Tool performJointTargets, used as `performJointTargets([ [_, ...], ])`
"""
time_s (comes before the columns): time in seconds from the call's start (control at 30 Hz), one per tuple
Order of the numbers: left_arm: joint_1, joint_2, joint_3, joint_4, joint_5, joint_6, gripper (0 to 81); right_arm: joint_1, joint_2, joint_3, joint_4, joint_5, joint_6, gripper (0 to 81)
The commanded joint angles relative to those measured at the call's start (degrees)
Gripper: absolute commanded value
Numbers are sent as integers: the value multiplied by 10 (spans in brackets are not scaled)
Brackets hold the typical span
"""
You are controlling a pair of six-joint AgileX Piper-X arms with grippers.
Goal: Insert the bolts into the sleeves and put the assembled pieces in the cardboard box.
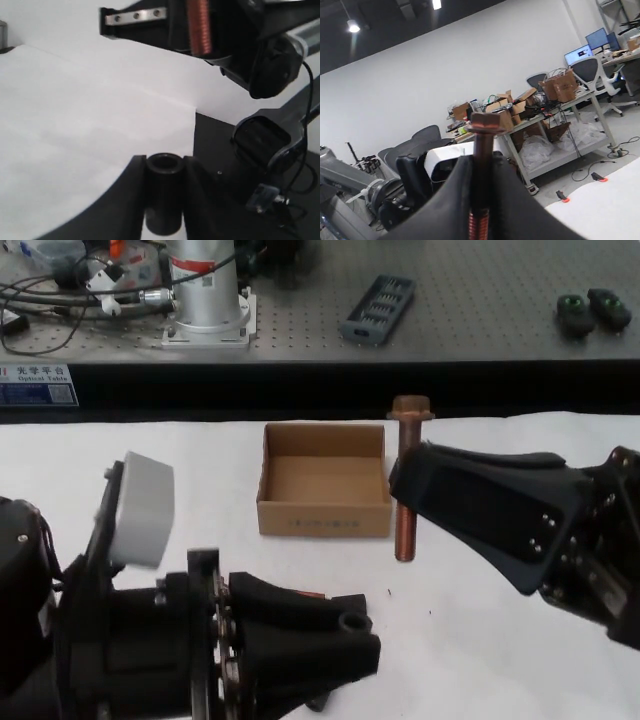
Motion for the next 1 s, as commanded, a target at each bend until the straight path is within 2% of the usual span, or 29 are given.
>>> performJointTargets([
  [0.0,-4,-7,-3,-4,32,132,6,0,1,-1,-17,-27,7,37],
  [0.1,-4,-7,-3,42,34,202,6,0,1,0,-8,-57,-17,37],
  [0.27,-4,-7,-3,117,34,203,6,0,1,0,61,-77,-84,37],
  [0.5,-4,-7,-3,70,34,198,6,0,1,0,73,-103,-106,37],
  [0.73,-4,-7,-3,-2,10,149,6,0,1,0,73,-101,-126,37],
  [0.97,-4,-3,-3,-11,0,139,6,0,1,0,73,-91,-137,37],
])
